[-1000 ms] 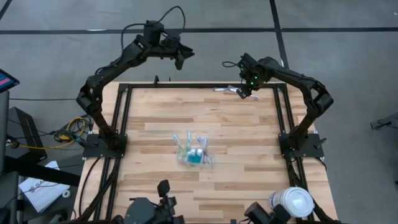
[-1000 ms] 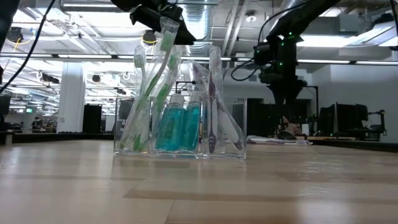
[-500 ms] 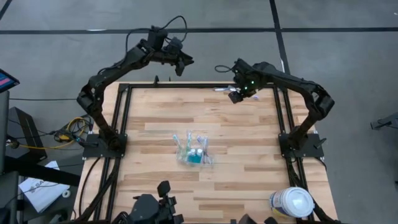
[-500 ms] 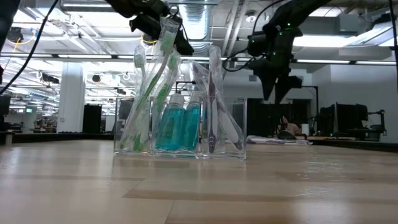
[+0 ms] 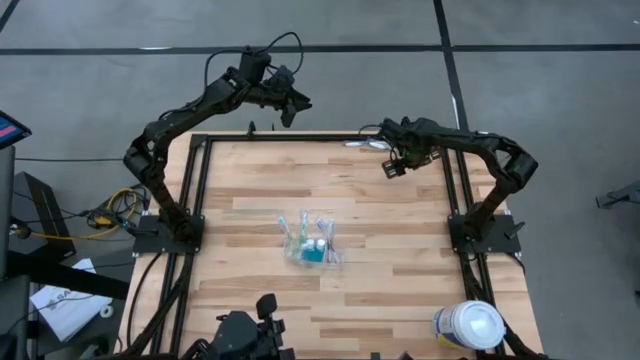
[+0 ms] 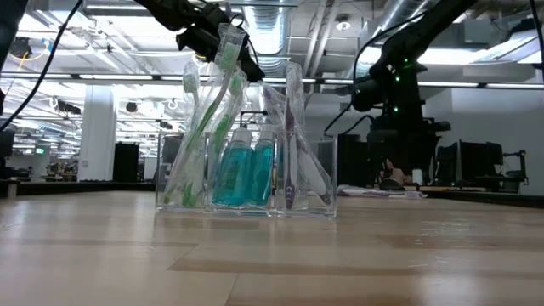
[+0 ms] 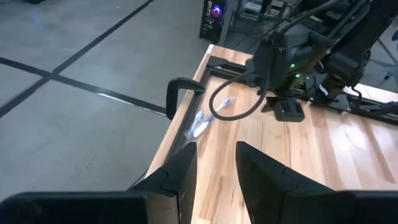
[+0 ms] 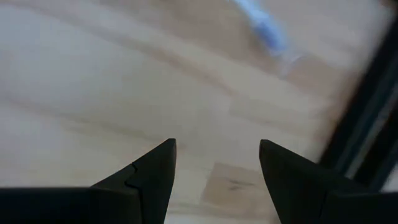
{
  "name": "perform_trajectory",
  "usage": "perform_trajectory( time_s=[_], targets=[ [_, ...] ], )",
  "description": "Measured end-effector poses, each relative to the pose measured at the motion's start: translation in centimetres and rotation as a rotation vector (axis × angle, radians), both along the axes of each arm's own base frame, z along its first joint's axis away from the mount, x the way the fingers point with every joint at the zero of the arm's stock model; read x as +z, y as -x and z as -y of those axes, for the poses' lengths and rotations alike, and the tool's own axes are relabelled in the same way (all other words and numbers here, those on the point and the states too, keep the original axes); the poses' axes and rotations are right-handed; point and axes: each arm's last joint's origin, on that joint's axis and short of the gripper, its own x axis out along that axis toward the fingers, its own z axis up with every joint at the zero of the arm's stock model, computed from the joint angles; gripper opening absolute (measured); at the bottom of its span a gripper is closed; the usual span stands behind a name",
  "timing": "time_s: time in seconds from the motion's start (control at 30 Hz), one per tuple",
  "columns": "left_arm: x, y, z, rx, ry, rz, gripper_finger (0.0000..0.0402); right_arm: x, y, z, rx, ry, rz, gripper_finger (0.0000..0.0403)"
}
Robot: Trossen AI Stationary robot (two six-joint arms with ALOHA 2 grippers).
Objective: Pick & Place toothbrushing station
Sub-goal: Put the purple toothbrush into the transparent organizer
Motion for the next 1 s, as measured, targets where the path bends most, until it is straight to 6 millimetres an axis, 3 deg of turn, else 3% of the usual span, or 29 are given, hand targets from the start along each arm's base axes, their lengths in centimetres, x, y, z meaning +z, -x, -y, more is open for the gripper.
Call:
perform_trajectory(
  time_s=[0.1,0.23,0.37,0.47,0.57,0.67,0.83,1.0],
  targets=[
    [0.0,0.0,0.0,-0.002,0.0,0.002,0.0106,0.1,0.1,0.4,-0.015,0.032,-0.002,0.0221],
    [0.0,0.0,0.0,-0.004,0.0,0.002,0.0106,0.0,-0.3,0.8,-0.07,-0.023,0.132,0.0221],
    [0.0,0.0,0.0,-0.006,-0.003,0.002,0.0106,0.8,-2.6,0.8,-0.068,0.005,0.373,0.0221],
    [0.0,0.0,0.0,-0.007,-0.004,0.002,0.0106,2.8,-4.5,1.6,-0.062,0.095,0.526,0.0221],
    [0.0,0.0,0.0,-0.007,-0.004,0.002,0.0106,5.0,-5.1,3.7,-0.085,0.181,0.616,0.0219],
    [0.0,0.0,0.0,-0.005,-0.002,0.003,0.0106,5.8,-4.7,6.3,-0.123,0.205,0.603,0.0208],
    [0.0,0.0,0.0,-0.018,0.005,0.009,0.0106,5.9,-4.1,10.8,-0.175,0.198,0.544,0.0184],
    [0.0,0.0,0.1,-0.028,0.016,0.015,0.0106,5.2,-4.3,13.7,-0.12,0.096,0.488,0.0188]
  ],
)
